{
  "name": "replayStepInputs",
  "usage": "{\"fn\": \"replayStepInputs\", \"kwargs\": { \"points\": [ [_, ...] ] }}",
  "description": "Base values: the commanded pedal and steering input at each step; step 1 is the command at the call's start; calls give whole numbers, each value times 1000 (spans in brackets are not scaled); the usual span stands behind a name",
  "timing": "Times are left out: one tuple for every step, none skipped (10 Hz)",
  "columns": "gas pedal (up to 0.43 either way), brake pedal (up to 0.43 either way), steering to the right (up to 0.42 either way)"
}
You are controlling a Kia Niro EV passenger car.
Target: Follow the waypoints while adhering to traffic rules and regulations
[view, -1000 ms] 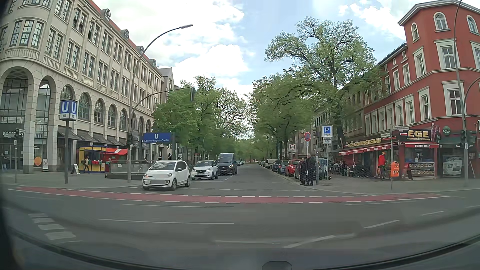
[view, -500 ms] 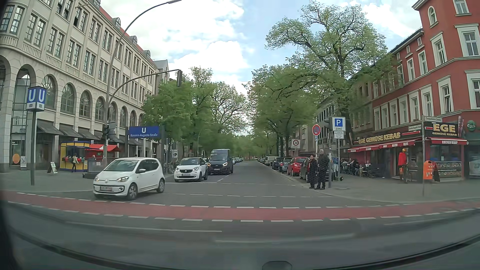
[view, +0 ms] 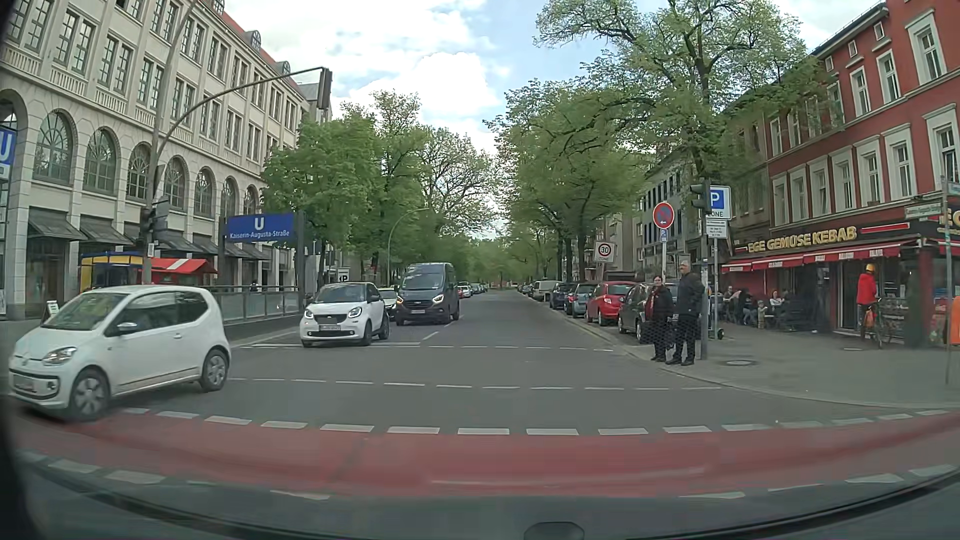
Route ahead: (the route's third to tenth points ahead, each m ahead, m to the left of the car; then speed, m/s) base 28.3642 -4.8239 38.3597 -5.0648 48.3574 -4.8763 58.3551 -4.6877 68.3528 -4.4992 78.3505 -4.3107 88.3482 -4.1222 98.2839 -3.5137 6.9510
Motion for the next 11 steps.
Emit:
{"fn": "replayStepInputs", "kwargs": {
  "points": [
    [287, 18, -3],
    [287, 18, -3],
    [287, 18, -3],
    [287, 18, -2],
    [287, 18, -1],
    [287, 18, 2],
    [287, 18, 2],
    [287, 18, 1],
    [299, 18, 1],
    [311, 18, 1],
    [299, 18, 1]
  ]
}}
